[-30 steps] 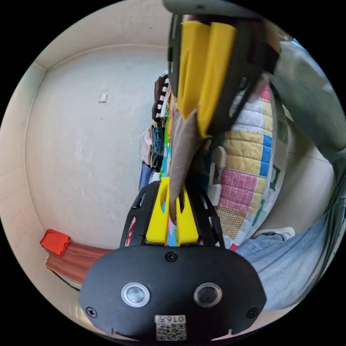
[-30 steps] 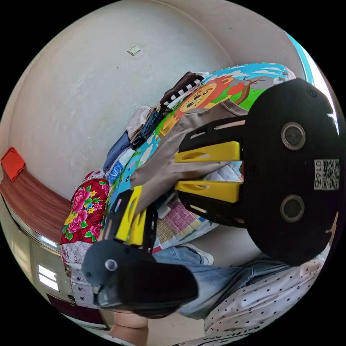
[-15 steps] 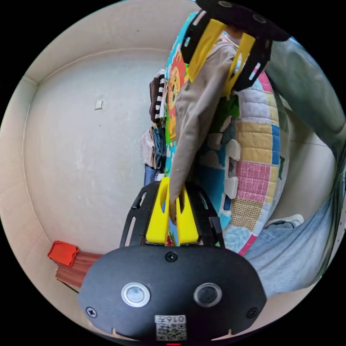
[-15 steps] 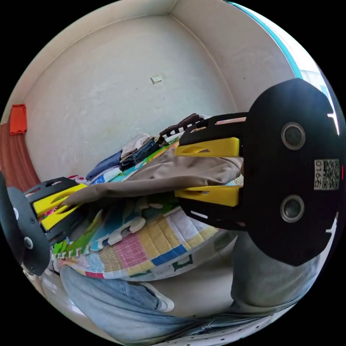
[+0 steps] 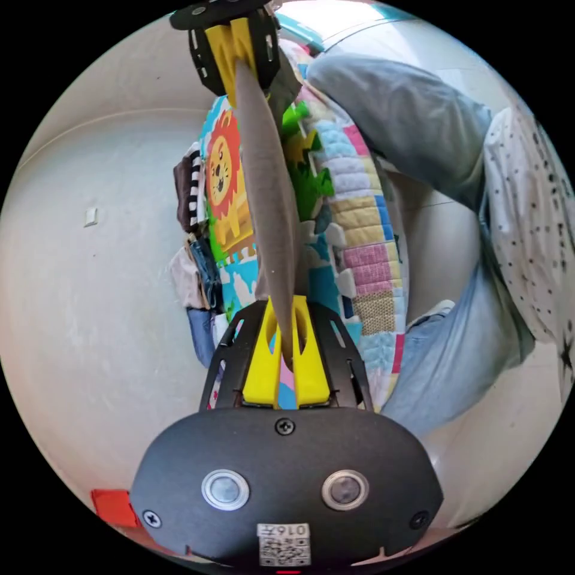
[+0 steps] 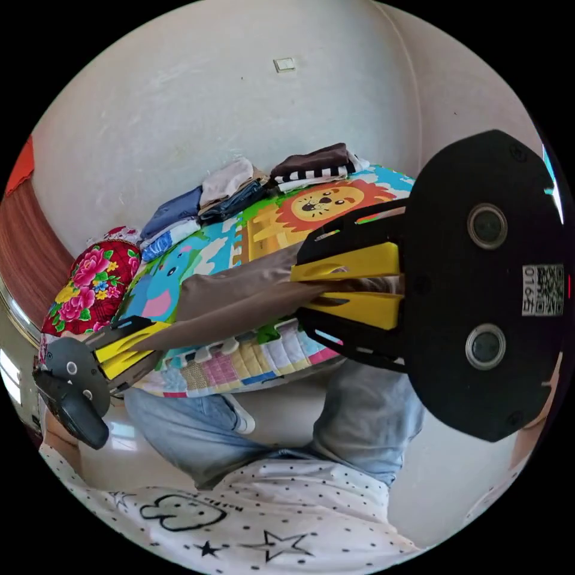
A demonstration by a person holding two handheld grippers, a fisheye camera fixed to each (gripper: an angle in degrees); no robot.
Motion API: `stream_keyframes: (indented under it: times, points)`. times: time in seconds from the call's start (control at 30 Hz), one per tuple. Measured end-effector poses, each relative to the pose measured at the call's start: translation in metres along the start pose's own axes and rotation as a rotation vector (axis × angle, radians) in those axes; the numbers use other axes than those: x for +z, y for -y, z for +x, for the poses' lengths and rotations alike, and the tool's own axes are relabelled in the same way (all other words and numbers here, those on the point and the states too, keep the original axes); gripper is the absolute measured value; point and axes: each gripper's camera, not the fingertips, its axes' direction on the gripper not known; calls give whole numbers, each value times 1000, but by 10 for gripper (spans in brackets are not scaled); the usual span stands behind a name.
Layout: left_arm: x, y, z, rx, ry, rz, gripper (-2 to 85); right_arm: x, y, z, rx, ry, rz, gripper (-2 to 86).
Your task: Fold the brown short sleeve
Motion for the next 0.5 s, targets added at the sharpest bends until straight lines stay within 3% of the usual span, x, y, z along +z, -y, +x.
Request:
stream_keyframes:
  times: [0.13,0.23,0.3,0.43,0.5]
  points:
    - [13,34,-94,128,-102,-19,-8,-11,28,107,24,154,-91,19]
    - [67,79,-160,159,57,-138,-9,15,52,200,142,110,-192,17]
    - [95,105,-208,158,202,-193,-9,17,67,265,228,13,-216,16]
    - [135,151,-344,51,690,-240,-9,-14,91,395,292,-531,-155,17]
    - [151,169,-395,-8,803,-228,-9,-13,100,436,301,-696,-149,17]
